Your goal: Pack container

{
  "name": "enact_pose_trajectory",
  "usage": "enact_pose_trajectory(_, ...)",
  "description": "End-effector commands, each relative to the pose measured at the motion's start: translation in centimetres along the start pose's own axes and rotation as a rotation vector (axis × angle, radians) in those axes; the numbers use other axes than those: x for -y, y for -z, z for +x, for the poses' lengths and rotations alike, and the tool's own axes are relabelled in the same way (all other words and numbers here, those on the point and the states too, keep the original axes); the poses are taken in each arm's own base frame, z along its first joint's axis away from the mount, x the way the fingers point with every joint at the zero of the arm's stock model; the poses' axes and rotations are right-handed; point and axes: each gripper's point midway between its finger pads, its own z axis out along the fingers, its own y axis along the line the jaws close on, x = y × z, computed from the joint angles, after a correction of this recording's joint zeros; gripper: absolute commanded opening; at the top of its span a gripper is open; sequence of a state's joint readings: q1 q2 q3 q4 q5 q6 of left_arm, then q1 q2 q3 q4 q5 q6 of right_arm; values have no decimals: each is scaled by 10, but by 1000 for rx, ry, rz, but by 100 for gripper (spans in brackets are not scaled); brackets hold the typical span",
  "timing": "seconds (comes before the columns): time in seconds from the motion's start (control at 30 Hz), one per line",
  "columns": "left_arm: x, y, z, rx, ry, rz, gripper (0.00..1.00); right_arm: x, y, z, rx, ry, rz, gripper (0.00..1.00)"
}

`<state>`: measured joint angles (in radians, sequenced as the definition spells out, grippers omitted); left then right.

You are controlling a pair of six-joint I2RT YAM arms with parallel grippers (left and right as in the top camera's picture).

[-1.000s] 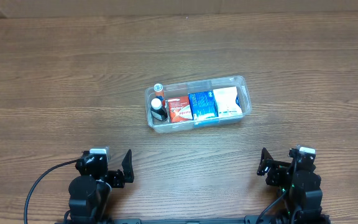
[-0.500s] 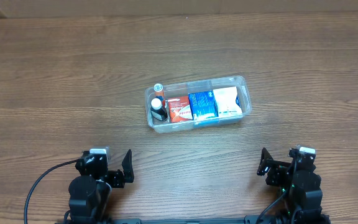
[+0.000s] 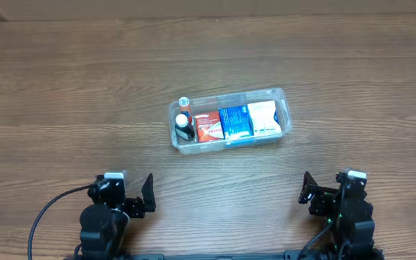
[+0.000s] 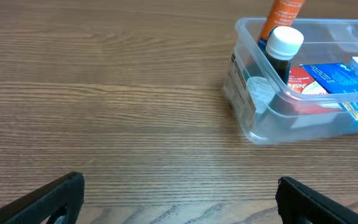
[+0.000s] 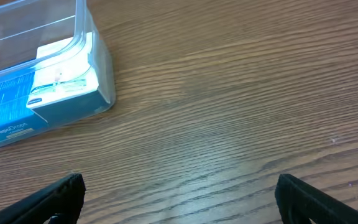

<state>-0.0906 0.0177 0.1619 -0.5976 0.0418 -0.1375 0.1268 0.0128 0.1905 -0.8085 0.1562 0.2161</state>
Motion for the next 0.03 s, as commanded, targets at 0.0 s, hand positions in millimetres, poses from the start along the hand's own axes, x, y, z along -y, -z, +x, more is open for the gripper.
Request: enact_pose_trajectory(0.0,2,-1,1,7,-21,9,100,0,0,-1,9,3,-2,100)
